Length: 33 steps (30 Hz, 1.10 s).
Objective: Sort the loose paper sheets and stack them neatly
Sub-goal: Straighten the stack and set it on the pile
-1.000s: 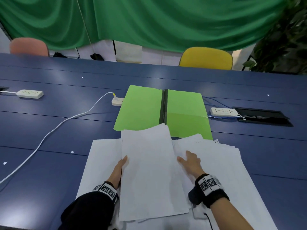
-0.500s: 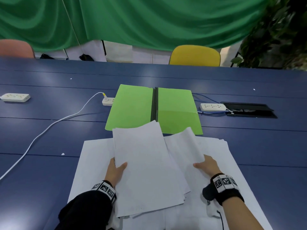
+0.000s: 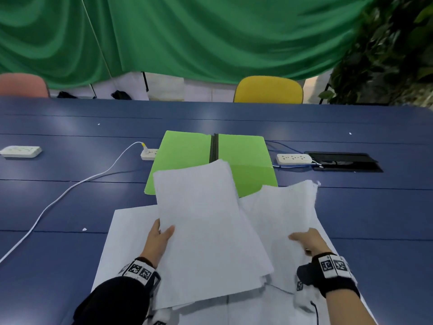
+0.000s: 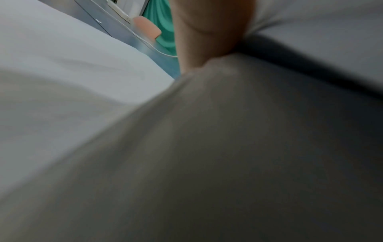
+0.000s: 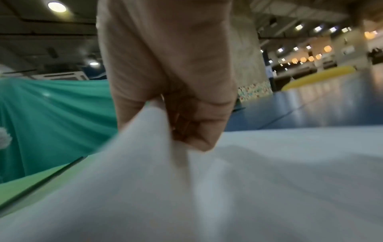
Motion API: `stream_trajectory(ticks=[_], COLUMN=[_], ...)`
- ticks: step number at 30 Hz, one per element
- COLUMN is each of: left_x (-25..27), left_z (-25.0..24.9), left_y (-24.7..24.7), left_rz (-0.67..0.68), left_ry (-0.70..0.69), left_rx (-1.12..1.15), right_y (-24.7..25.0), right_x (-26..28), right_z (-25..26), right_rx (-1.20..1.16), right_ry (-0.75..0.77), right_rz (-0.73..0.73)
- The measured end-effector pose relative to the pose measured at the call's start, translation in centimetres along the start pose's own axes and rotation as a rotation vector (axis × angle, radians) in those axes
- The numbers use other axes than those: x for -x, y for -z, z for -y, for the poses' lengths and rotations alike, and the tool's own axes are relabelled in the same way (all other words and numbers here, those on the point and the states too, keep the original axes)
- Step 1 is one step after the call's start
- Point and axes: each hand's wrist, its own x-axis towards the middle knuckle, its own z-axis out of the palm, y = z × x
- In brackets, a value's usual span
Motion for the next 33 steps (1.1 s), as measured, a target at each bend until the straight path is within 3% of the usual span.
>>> stream_trajectory(ticks=[5,8,11,13,16,20,22,29,33], left_x=[-0.3,-0.9,-0.7,-0.6,-0.4,0.0,0.2,0.2,-0.1], left_z=[-1.2,-0.1,1.4,2.3,2.2,2.0,2.2,3.5,3.7], left_y=[-4.0,-6.2,-7.6,-8.1,-8.6,-9.1,-9.3,-8.1,-7.5], left_rz=[0.088,0.122,0.156,0.157,0.131,0.091,0.093,0.145,0.188], left_ry=[0.038,0.088,0.142,0.168,0.169,0.140,0.104,0.131,0.153], left_rx=[-0.010,-0.062,-0.159,-0.188,-0.263,-0.355,-0.348,-0.227,-0.144], right_y=[-3.1,-3.2,-3.1,-3.1,-3.8,-6.2,-6.5,-5.2,-4.3], right_x=[1.7,1.4,0.4,0.1,1.2,1.0,0.1,-1.8,-2.3], right_z=[1.3,1.1,0.3,0.0,0.6,1.4,1.3,-0.7,-1.5], right_rx=[0.176,0.284,-0.115,-0.341,-0.178,0.207,0.237,-0.138,-0.334], right_ry=[0.089,0.156,0.131,0.074,0.114,0.217,0.204,0.097,-0.037], right_rz=[0.300,0.220,0.040,0.050,0.192,0.187,0.210,0.204,0.219])
